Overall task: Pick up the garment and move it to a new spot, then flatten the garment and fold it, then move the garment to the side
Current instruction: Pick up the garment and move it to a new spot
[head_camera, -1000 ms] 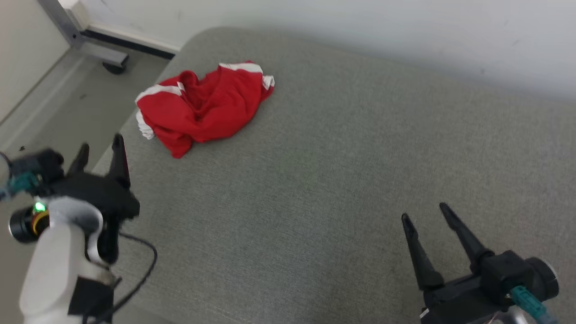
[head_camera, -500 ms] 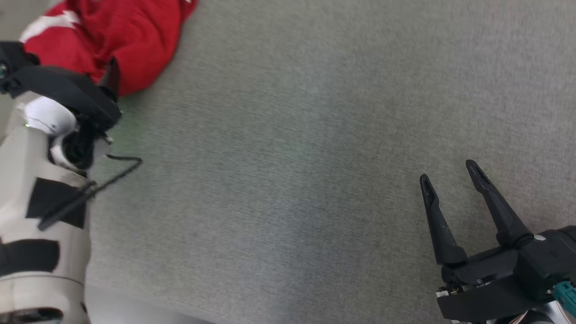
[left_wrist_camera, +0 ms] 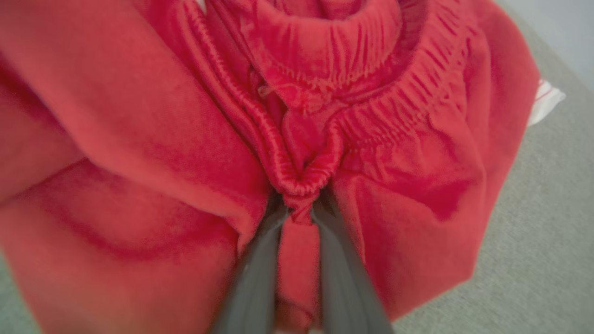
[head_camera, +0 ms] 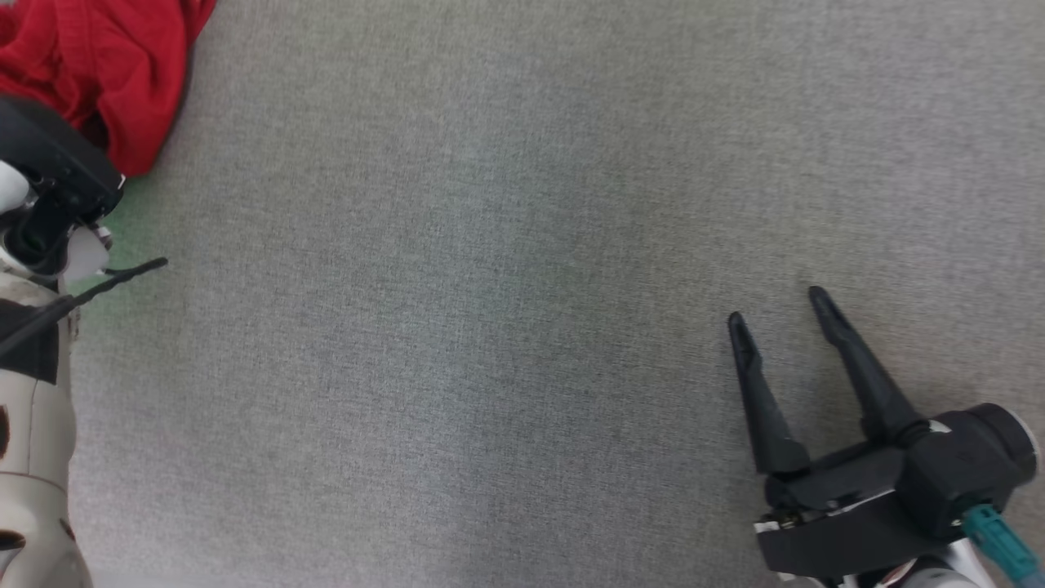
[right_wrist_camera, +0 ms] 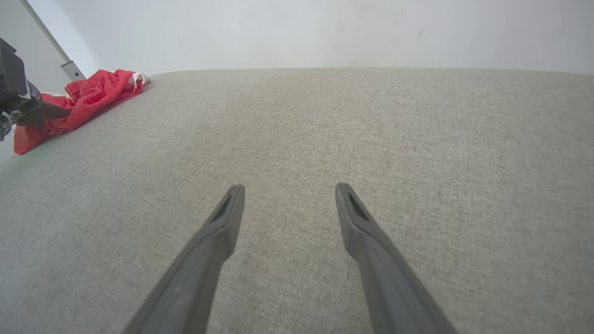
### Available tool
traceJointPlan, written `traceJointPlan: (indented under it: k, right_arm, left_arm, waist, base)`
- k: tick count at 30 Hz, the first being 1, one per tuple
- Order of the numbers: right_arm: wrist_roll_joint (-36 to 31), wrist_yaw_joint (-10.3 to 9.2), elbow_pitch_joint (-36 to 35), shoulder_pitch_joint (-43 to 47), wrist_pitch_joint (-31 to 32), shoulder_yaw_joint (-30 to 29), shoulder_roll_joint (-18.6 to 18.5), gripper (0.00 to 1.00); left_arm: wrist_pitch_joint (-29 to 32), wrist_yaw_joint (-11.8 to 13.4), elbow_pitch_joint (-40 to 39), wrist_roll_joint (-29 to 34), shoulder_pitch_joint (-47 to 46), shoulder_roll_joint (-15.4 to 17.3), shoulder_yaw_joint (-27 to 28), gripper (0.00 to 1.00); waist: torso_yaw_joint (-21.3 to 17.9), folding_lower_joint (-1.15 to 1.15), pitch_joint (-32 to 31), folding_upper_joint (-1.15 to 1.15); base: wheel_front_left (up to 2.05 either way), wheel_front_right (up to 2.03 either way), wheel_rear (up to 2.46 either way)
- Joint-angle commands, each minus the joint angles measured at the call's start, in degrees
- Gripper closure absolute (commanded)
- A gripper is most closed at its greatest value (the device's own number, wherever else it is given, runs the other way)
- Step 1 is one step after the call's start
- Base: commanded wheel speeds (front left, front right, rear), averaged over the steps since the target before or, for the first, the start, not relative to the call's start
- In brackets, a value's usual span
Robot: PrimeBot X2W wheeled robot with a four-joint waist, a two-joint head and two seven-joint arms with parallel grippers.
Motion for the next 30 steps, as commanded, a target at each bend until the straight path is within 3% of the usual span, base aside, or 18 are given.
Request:
traceJointPlan:
  k: [1,7,16,23,30]
  right_arm:
    - [0.5,-0.14,0.61,-0.66,-0.7,0.6,0.59,0.0]
    - [0.96,-0.14,5.84,-1.9,-4.0,3.16,0.99,0.0]
    - [3.19,-0.14,14.13,-1.03,-8.91,4.84,3.27,0.0]
    - [5.33,-0.14,19.63,-0.12,-12.5,4.61,4.59,0.0]
    - [6.35,-0.14,21.71,1.27,-13.36,3.47,4.79,0.0]
  left_arm:
    - [0.63,-0.23,1.47,-0.09,2.65,-1.83,-0.68,1.0]
    - [-0.38,-0.22,-1.11,0.66,2.53,2.3,-0.71,1.0]
    - [2.05,-0.88,-10.64,5.94,2.15,6.47,-6.59,1.0]
    - [6.18,-1.57,-23.33,7.41,5.37,6.91,-12.16,1.0]
    - [6.68,-1.95,-37.33,3.73,11.4,3.8,-14.76,1.0]
  waist:
    - [-0.66,0.01,-1.98,0.01]
    - [-2.32,0.01,-8.43,0.01]
    - [-5.56,0.01,-19.97,0.01]
    - [-9.07,0.01,-29.08,0.01]
    - [-12.53,0.01,-34.59,0.01]
  base:
    - [0.0,0.0,0.0]
    - [0.0,0.0,0.0]
    - [0.0,0.0,0.0]
    - [0.0,0.0,0.0]
    - [0.0,0.0,0.0]
